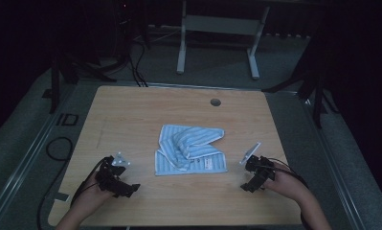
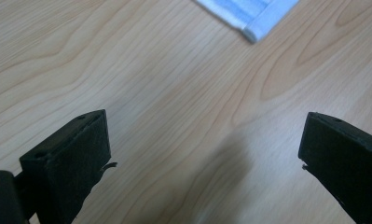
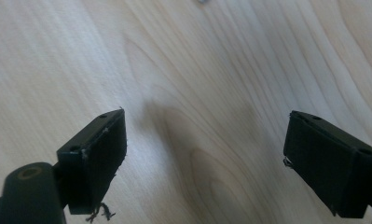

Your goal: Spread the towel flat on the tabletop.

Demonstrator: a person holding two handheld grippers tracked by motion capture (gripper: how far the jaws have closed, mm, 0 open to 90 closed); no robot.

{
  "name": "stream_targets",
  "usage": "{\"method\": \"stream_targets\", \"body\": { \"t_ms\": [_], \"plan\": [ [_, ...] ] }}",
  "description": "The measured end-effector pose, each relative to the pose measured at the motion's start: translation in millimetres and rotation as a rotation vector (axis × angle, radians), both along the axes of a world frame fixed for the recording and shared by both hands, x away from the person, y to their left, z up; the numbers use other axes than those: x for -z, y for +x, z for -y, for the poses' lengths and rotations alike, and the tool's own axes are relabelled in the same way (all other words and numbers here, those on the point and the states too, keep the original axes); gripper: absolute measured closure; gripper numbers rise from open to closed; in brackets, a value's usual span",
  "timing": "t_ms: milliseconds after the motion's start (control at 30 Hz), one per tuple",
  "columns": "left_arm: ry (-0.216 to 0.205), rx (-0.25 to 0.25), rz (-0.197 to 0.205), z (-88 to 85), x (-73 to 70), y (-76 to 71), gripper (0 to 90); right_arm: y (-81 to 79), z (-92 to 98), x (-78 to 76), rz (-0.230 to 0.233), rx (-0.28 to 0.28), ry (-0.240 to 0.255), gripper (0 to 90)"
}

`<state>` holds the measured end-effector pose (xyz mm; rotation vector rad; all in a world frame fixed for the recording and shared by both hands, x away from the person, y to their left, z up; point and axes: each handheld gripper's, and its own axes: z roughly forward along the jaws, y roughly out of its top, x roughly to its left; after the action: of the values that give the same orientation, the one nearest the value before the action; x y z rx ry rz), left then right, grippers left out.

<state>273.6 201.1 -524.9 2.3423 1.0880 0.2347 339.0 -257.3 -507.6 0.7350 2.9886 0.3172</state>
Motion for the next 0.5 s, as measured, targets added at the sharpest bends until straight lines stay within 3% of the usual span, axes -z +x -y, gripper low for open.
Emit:
{"method": "stream_targets", "body": {
  "t_ms": [67,100,333,467,500],
  "plan": [
    [0.0,0.0,0.0,0.0,0.0,0.0,2.0,0.5,-4.3,-0.3,0.006,-0.014,-0.018,13.8],
    [-0.002,0.021,-0.015,10.3,2.9,2.3,2.0,2.6,-12.5,-0.5,0.009,-0.03,-0.041,14.3],
    [-0.019,0.085,-0.008,40.5,-2.1,9.6,3.7,13.6,-41.3,-3.7,-0.037,-0.078,-0.048,14.2],
    [-0.006,0.121,-0.002,57.8,-3.1,14.6,5.0,18.4,-53.0,-8.2,-0.021,-0.113,-0.054,15.4],
    [0.0,0.126,0.003,61.8,-3.4,15.3,5.1,21.8,-62.1,-13.2,-0.004,-0.155,-0.063,21.8]
  ]
}}
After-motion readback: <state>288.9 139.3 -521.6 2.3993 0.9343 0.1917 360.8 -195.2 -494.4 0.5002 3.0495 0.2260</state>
